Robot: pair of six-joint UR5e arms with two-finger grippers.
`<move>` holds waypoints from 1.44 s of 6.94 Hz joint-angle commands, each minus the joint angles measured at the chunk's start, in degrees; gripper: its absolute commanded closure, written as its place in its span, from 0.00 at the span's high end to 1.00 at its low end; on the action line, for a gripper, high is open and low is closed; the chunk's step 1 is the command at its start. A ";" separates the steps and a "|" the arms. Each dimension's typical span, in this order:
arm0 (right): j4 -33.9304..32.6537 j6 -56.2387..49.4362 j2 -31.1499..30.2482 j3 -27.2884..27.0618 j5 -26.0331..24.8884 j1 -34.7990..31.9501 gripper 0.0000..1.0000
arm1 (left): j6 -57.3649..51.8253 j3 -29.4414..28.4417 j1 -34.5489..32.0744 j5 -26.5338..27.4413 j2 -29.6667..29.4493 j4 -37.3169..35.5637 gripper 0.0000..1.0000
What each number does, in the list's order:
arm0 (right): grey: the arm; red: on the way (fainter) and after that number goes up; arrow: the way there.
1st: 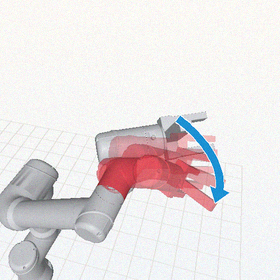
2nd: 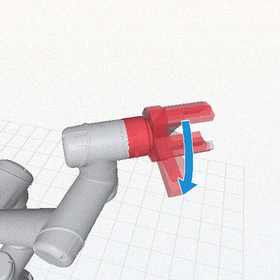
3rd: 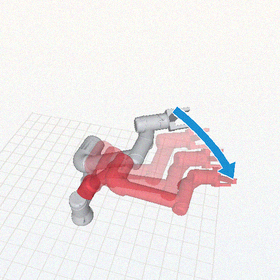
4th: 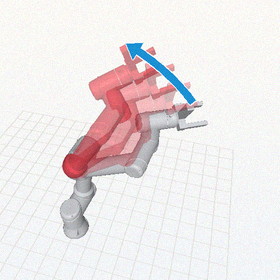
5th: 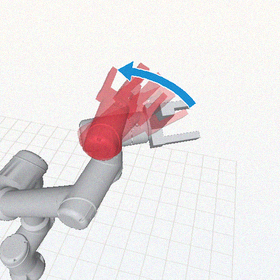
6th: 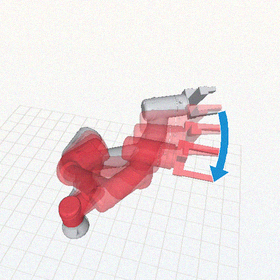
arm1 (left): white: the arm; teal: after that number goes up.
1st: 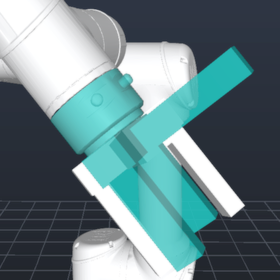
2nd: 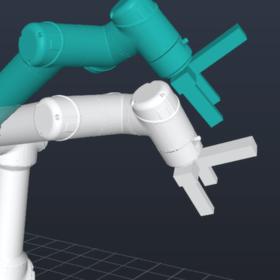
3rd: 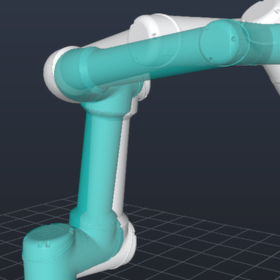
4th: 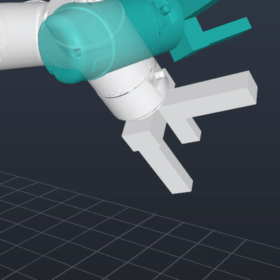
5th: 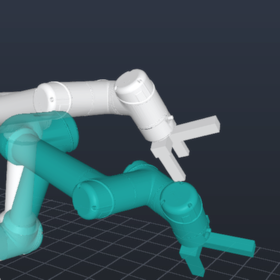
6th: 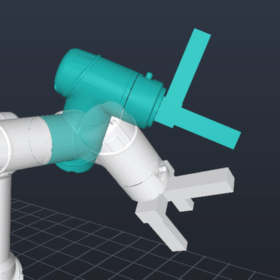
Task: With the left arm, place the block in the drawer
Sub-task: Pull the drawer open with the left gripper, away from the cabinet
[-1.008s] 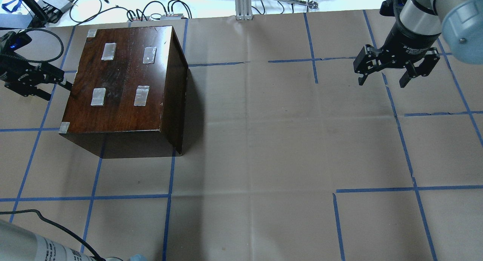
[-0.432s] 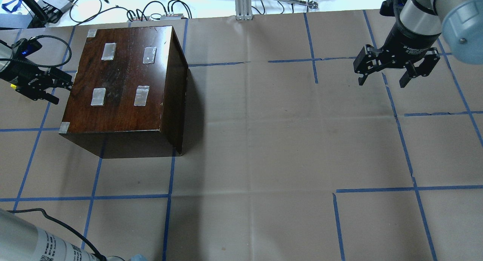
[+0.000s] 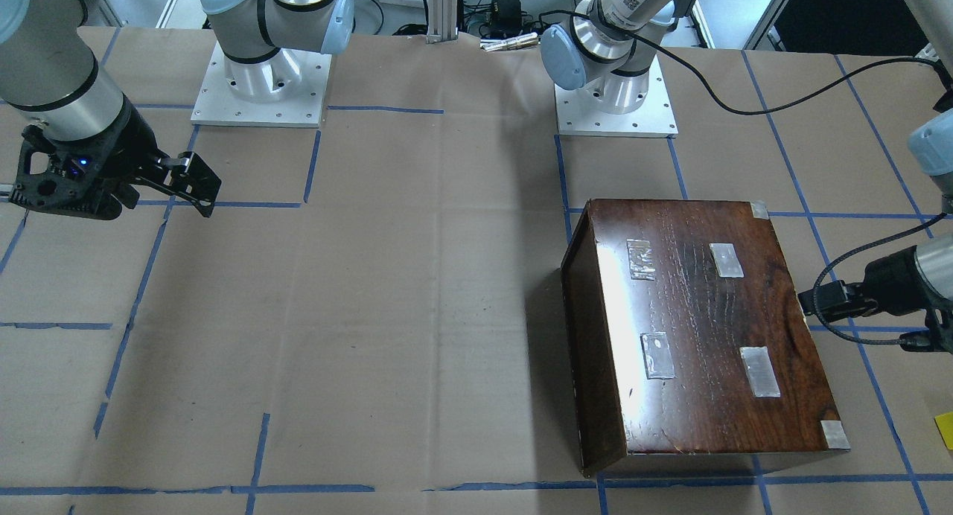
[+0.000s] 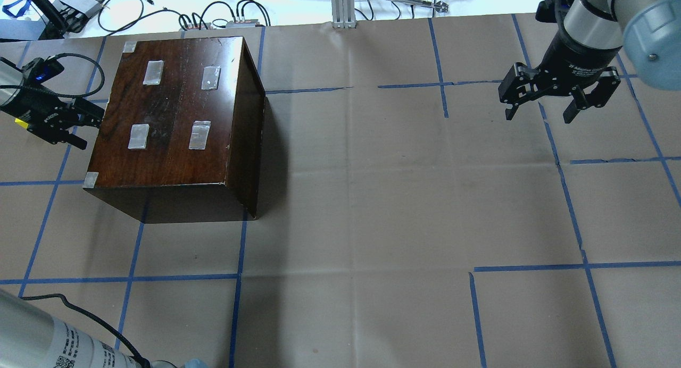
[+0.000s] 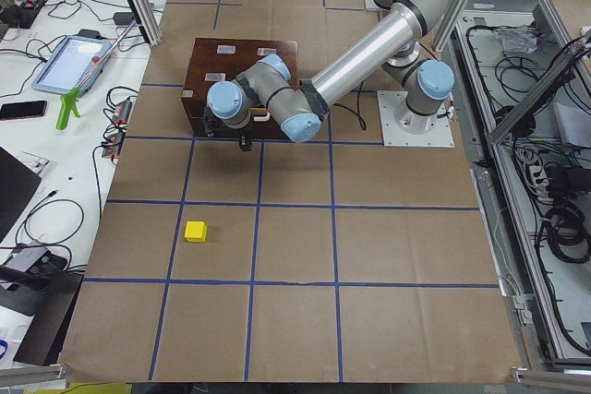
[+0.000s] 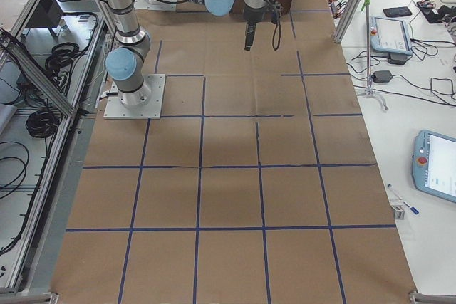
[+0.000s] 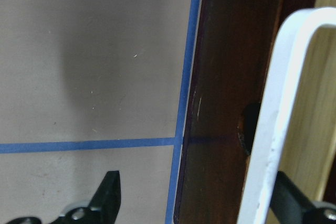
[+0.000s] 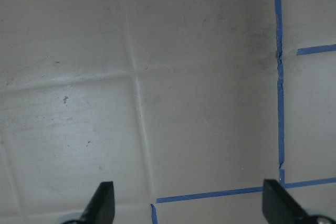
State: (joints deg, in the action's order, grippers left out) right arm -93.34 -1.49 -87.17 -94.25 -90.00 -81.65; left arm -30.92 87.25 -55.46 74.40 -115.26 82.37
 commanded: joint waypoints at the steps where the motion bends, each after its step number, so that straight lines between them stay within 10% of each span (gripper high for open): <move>1: 0.00 0.00 -0.01 -0.06 0.00 0.00 1.00 | -0.28 -0.06 0.17 0.22 -0.40 -2.37 0.99; 10: 0.00 0.09 -0.01 -0.06 0.00 0.00 1.00 | -4.67 -3.31 6.49 0.48 -2.60 -3.44 0.99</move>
State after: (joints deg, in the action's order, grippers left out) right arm -93.34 -1.44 -87.19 -94.29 -90.00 -81.65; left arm -35.18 84.38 -49.91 74.86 -117.73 79.07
